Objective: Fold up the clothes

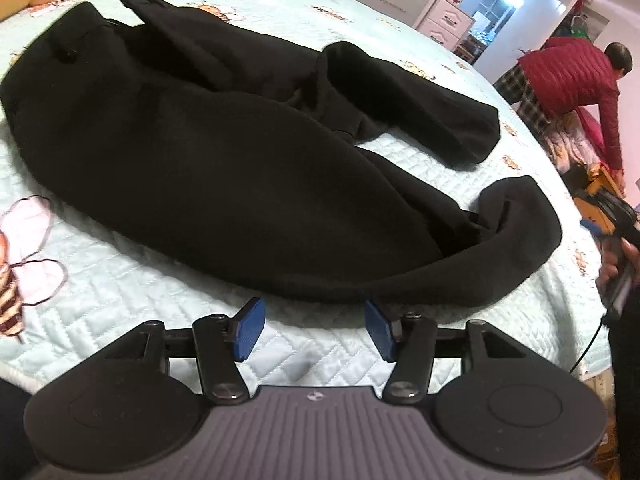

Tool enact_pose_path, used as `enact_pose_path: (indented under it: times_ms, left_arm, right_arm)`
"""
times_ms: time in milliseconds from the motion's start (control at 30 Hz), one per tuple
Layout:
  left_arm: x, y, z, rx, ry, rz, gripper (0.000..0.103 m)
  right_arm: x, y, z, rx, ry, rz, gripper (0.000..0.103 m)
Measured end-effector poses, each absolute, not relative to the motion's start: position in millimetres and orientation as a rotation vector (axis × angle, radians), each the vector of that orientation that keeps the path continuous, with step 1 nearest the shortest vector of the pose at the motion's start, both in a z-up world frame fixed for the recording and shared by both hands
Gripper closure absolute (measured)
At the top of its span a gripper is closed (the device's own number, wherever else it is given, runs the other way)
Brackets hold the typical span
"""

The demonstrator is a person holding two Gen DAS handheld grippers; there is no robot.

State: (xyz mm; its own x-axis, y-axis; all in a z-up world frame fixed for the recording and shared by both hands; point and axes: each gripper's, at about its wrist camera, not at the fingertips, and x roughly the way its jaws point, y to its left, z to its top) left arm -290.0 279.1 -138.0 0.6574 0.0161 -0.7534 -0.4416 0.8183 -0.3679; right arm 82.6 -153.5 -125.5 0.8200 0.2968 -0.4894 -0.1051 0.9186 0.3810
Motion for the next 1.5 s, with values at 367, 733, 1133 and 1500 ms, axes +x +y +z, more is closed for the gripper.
enact_pose_path:
  times_ms: [367,733,1133,1500]
  left_arm:
    - [-286,291,-146,-0.593,0.860,0.329,0.044]
    - [-289,282,-142,-0.602,0.823,0.285,0.044]
    - [-311,291,-125,-0.636,0.748,0.322,0.042]
    - [-308,288,-125,-0.625,0.769,0.340,0.040]
  right_arm:
    - [132,-153,-173,0.082,0.791,0.309,0.092]
    - [19,-259,-94,0.442,0.522,0.334,0.102]
    - [-35,-275,-162,0.465,0.646,0.164,0.055]
    - [-15,-261,-113,0.172,0.467,0.119,0.032]
